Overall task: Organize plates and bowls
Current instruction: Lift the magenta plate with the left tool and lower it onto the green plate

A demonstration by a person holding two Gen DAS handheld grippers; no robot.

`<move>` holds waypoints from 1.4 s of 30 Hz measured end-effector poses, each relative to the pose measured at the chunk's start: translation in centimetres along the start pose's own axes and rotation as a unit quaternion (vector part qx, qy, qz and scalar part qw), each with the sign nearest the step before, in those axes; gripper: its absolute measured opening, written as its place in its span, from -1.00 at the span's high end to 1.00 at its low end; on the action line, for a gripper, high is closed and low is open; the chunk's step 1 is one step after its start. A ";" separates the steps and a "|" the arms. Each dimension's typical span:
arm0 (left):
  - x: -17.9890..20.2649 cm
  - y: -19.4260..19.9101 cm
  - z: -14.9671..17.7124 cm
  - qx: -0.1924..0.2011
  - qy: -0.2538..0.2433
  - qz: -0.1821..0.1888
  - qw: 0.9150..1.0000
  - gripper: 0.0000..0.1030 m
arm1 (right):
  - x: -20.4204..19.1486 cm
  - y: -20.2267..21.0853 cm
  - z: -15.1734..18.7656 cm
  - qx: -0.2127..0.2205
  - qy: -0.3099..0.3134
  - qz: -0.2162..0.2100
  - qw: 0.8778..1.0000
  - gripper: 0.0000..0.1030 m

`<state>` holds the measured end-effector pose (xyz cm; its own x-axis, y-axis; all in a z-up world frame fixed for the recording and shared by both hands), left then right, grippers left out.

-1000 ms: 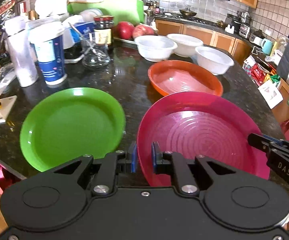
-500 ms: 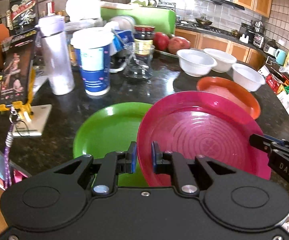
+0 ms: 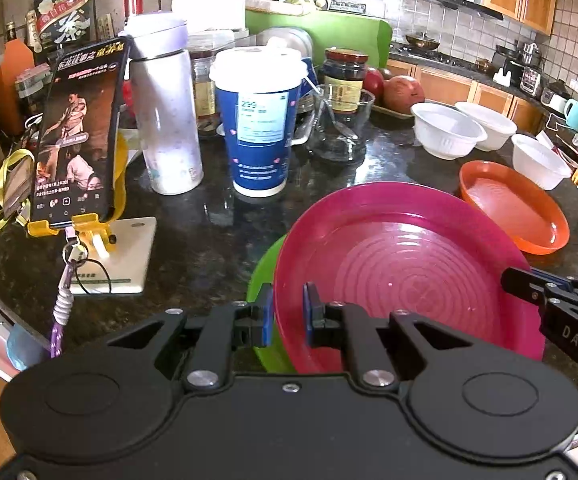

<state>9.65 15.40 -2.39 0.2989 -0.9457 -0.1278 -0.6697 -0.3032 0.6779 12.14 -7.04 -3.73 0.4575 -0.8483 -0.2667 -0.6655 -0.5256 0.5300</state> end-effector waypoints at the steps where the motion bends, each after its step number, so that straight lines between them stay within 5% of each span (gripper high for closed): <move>1: -0.2 -0.3 -0.1 -0.001 -0.002 0.001 1.000 0.63 | -0.3 -0.3 0.0 -0.001 -0.001 0.002 1.000 0.77; 19: -2.2 -3.2 -0.2 -0.012 -0.032 0.045 0.998 0.63 | -1.7 -2.6 0.4 -0.020 -0.020 0.047 0.998 0.77; 42: -2.0 -3.2 -0.1 0.009 -0.052 0.048 0.997 0.60 | -1.7 -3.2 0.3 -0.020 -0.022 0.062 0.998 0.72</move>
<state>11.26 18.31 -4.28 0.1625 -0.9770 -0.1379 -0.7037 -0.2128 0.6779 13.31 -3.91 -5.21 0.3460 -0.9091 -0.2322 -0.6909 -0.4143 0.5925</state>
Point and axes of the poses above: each gripper's, at about its wrist camera, not at the fingertips, and y roughly against the way its jaws point, x to its right, z to its underside, the point moved 1 cm from there along -y, roughly the way its jaws point, and after that the axes turned 15 degrees about -z, right-handed, at the moved point
